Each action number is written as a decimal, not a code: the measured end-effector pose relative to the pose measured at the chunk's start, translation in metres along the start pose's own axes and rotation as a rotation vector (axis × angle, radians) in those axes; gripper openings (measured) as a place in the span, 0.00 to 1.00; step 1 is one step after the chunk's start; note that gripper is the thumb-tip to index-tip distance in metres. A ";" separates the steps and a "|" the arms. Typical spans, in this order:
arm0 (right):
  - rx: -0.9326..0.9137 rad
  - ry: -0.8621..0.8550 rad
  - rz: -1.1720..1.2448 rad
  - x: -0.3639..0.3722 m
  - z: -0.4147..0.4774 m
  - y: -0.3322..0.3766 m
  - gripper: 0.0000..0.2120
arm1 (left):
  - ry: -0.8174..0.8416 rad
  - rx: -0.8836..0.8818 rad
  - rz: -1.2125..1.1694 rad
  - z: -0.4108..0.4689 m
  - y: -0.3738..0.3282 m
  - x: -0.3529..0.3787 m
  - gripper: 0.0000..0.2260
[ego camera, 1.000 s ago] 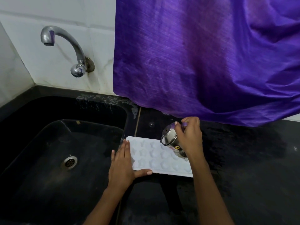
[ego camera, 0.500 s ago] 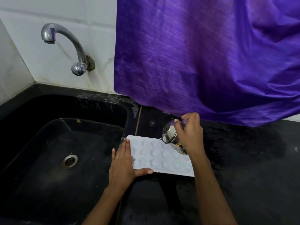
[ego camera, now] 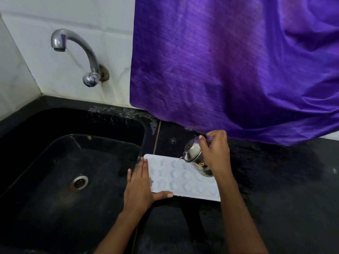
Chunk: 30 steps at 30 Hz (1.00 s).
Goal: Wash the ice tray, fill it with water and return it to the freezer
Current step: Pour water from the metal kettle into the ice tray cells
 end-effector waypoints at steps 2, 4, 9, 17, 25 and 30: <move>0.025 0.009 0.014 -0.001 0.002 -0.001 0.09 | 0.006 0.005 -0.003 0.000 0.000 0.000 0.68; 0.057 0.017 0.060 -0.002 0.006 -0.003 0.09 | 0.015 0.011 0.011 0.000 -0.001 0.000 0.68; 0.080 0.035 0.140 0.001 0.011 -0.003 0.08 | 0.017 0.006 0.000 0.001 -0.002 -0.001 0.68; -0.018 0.119 0.031 0.022 0.006 0.011 0.08 | 0.012 0.007 -0.017 0.000 -0.001 -0.002 0.68; -0.049 0.148 -0.011 0.033 0.006 0.020 0.09 | 0.017 -0.005 -0.028 0.001 0.000 0.000 0.68; -0.082 0.147 -0.028 0.035 0.007 0.028 0.09 | 0.012 -0.002 -0.044 0.000 0.001 0.001 0.68</move>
Point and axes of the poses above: each hand's wrist, its own z-axis towards the middle knuckle, its own x-axis out of the palm, y = z × x, the point moved 8 cm from there along z, towards the middle knuckle, and after that the axes turned 6 degrees about z, right-handed, at the moved point
